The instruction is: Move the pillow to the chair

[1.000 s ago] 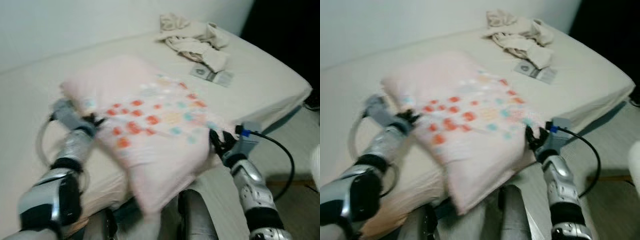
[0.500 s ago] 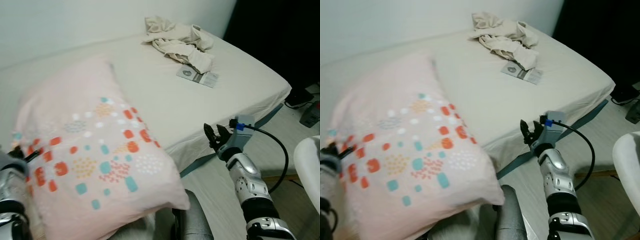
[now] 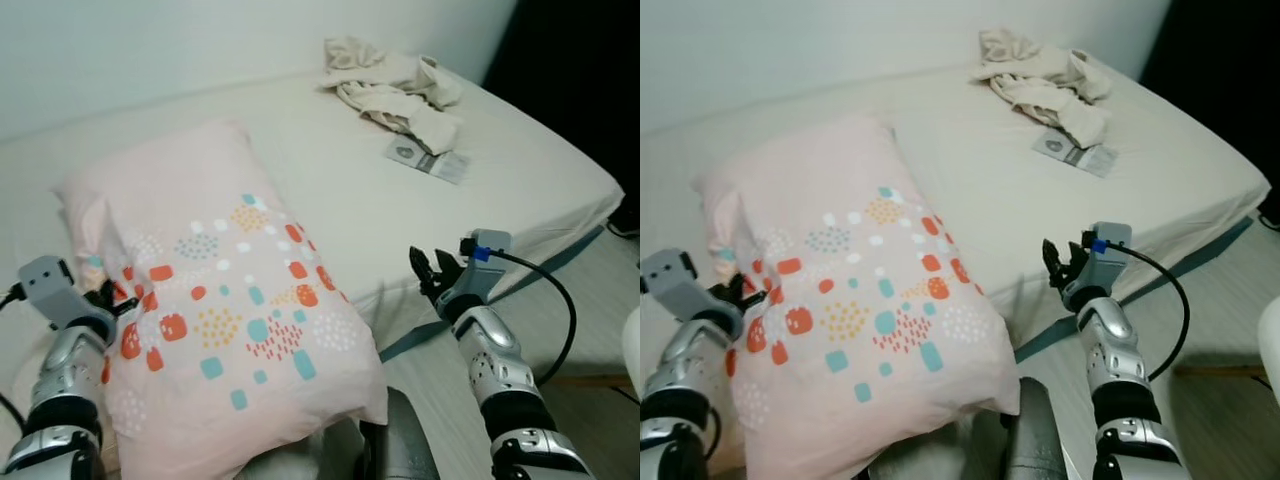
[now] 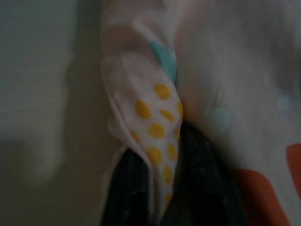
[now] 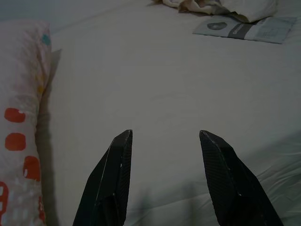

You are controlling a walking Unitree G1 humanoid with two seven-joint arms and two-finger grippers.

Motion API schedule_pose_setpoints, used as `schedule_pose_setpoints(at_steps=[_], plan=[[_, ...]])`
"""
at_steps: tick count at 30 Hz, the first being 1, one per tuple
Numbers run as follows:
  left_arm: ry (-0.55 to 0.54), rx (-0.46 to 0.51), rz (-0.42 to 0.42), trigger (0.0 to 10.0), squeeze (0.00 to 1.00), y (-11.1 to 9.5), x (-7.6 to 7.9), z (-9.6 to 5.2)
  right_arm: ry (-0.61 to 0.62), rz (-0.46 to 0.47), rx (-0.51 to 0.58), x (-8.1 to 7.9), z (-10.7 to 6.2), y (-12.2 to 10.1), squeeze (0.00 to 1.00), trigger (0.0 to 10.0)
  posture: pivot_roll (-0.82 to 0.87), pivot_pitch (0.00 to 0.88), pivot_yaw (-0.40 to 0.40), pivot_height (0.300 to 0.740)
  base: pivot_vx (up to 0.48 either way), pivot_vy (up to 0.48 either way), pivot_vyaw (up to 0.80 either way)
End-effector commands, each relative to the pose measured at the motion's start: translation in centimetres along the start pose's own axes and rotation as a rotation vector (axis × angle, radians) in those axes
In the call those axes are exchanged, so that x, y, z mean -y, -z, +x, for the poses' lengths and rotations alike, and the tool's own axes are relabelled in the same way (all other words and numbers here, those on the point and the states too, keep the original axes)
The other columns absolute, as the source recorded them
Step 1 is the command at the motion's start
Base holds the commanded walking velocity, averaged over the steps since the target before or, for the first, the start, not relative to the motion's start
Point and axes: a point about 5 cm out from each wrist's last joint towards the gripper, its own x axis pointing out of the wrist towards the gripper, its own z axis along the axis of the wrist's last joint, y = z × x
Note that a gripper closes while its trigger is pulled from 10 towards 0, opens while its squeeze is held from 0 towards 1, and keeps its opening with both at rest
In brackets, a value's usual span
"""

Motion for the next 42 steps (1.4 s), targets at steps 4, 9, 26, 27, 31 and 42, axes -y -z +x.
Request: schedule_pose_setpoints(at_steps=[4,9,26,27,31,42], plan=[[0.054,0.005,-0.040,10.0,1.00,-0.5,0.4,0.0,0.028,-0.019,-0.014,1.1,-0.4,0.4,0.00,10.0,-0.07,0.146,-0.019,0.590,0.000,0.000,0.00],[0.050,-0.040,0.108,10.0,1.00,-1.3,-1.6,-0.5,0.060,-0.029,-0.039,1.5,-0.3,0.6,0.00,10.0,-0.07,0.141,-0.026,0.590,0.000,0.000,0.00],[0.556,-0.484,0.271,10.0,0.00,-3.4,-6.3,-4.9,0.047,-0.037,-0.074,2.1,-0.4,1.0,0.00,10.0,-0.05,0.138,-0.035,0.590,0.000,0.000,0.00],[0.556,-0.484,0.271,10.0,0.00,-3.4,-6.3,-4.9,0.047,-0.037,-0.074,2.1,-0.4,1.0,0.00,10.0,-0.05,0.138,-0.035,0.590,0.000,0.000,0.00],[0.785,-0.664,0.209,10.0,0.00,-2.0,-5.8,-8.2,0.040,-0.033,-0.073,2.0,-0.4,1.0,0.00,10.0,-0.05,0.138,-0.032,0.590,0.000,0.000,0.00],[0.754,-0.926,0.425,10.0,0.00,2.6,-8.1,-11.9,0.025,-0.026,-0.069,1.6,-0.3,1.1,0.00,10.0,-0.05,0.138,-0.043,0.590,0.000,0.000,0.00]])
